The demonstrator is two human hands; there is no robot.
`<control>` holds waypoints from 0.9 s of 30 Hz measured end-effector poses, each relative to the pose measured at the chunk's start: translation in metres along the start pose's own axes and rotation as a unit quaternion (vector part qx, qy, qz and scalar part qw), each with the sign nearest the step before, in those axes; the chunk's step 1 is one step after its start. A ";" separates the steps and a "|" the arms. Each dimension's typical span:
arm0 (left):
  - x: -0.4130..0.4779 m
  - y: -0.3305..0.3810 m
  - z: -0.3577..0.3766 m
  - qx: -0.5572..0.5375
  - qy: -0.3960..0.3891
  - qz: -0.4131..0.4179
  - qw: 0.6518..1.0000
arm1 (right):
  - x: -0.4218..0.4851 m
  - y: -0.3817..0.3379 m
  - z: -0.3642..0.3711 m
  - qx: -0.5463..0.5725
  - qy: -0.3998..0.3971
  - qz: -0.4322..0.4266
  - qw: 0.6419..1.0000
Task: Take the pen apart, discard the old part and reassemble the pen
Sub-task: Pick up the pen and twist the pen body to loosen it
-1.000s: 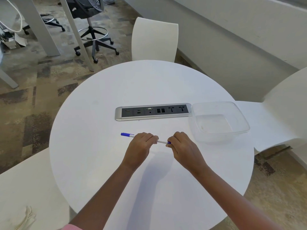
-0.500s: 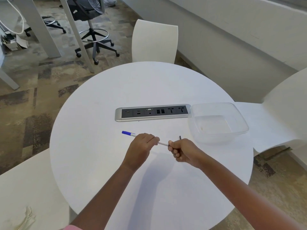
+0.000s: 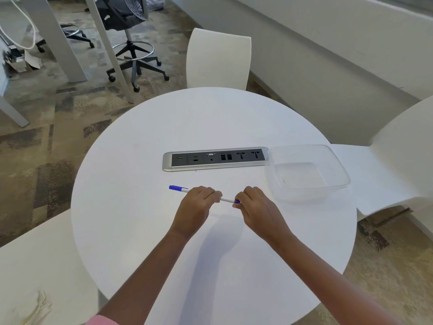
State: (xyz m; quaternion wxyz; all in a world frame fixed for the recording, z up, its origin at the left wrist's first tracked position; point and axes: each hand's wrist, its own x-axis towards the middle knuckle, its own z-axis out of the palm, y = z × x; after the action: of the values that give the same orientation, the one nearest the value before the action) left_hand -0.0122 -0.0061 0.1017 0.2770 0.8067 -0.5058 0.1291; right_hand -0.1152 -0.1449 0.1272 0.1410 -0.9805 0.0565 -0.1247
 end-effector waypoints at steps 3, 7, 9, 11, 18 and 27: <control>-0.001 0.001 0.000 0.004 0.007 -0.006 1.000 | 0.003 0.000 0.001 0.022 0.001 -0.007 1.000; -0.003 0.001 0.000 0.005 0.016 -0.011 1.000 | 0.007 0.002 0.004 0.120 -0.057 0.066 0.989; -0.004 0.001 0.000 0.010 0.014 -0.008 1.000 | 0.009 0.002 0.002 0.199 -0.102 0.140 0.965; -0.004 0.001 0.000 0.018 0.015 -0.006 1.000 | 0.014 0.002 -0.002 0.289 -0.141 0.219 0.921; -0.003 0.002 0.002 0.013 0.010 0.010 1.000 | 0.019 0.010 -0.008 0.641 -0.261 0.441 0.571; -0.002 0.001 0.000 0.011 0.007 -0.005 1.000 | 0.001 0.004 0.000 0.216 -0.081 0.145 0.962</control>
State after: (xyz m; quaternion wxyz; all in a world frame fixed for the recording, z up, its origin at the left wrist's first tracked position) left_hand -0.0138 -0.0050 0.1013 0.2721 0.8114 -0.4984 0.1387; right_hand -0.1143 -0.1485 0.1265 0.3702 -0.9148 0.1580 -0.0319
